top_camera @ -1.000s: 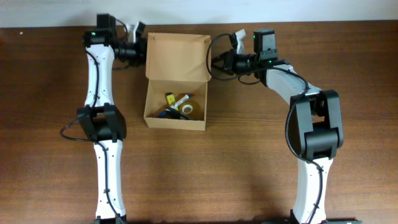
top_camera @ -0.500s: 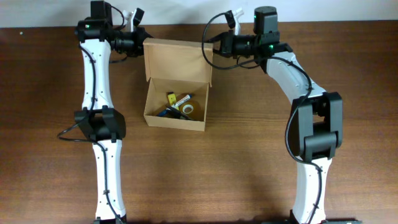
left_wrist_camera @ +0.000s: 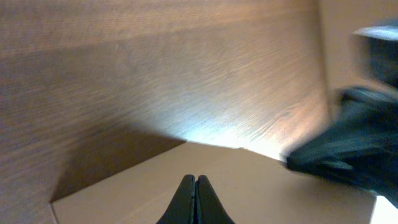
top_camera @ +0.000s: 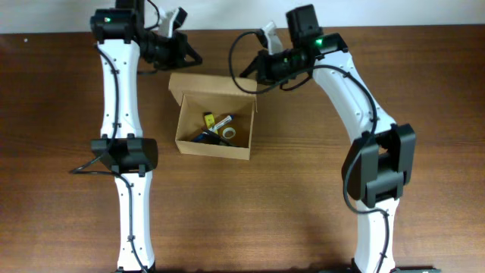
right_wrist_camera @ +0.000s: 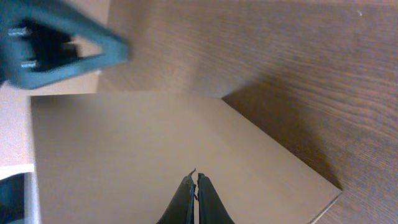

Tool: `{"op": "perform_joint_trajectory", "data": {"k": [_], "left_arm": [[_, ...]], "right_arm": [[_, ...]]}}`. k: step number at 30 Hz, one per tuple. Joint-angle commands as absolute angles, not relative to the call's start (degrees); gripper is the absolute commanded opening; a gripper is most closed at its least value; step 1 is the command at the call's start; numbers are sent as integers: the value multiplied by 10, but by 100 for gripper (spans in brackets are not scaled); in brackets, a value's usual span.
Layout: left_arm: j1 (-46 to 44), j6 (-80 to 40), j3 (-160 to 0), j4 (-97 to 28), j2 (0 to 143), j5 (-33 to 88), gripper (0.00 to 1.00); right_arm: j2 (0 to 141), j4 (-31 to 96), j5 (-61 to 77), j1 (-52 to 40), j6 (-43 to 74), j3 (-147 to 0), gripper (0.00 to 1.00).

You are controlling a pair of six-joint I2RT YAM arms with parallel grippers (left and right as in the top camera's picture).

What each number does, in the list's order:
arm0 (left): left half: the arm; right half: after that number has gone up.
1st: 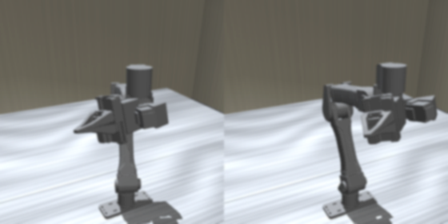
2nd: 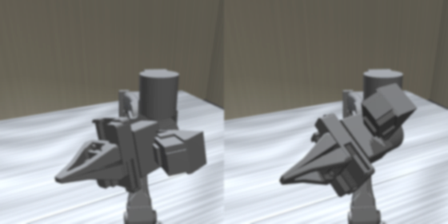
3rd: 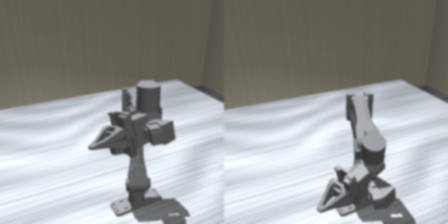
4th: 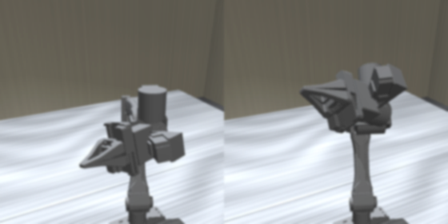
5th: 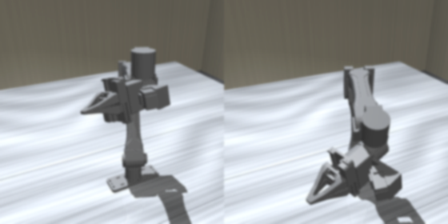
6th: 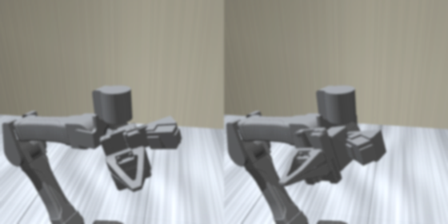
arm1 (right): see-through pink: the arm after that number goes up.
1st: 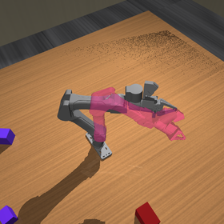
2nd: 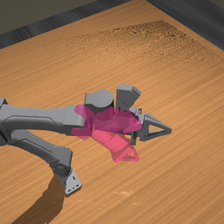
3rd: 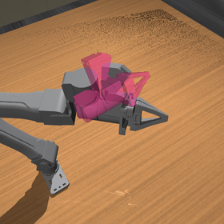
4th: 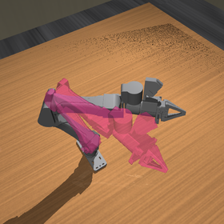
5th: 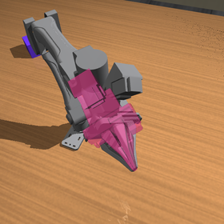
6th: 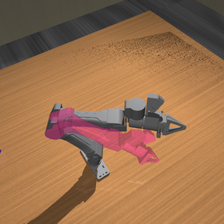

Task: Pack container
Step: 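Fold the lid down over the box with both grippers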

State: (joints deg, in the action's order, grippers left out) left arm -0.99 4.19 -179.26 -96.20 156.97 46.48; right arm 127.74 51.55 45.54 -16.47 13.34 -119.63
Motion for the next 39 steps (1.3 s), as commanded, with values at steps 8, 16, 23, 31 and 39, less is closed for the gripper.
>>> {"op": "perform_joint_trajectory", "data": {"k": [8,16,23,31,39], "left_arm": [[-21,7,-1797,-967,1540,311,2],[-43,-2,-1758,-967,1477,232,1],[-71,17,-1562,-967,1357,149,2],[-76,48,-1319,-967,1266,137,2],[-70,48,-1196,-924,1266,147,2]], "right_arm": [[1202,627,263,-217,62,-1225,4],[1190,692,185,-253,60,-1225,4],[1190,734,140,-276,60,-1225,4],[1190,753,125,-290,60,-1224,4],[1200,754,126,-290,60,-1198,4]]}}
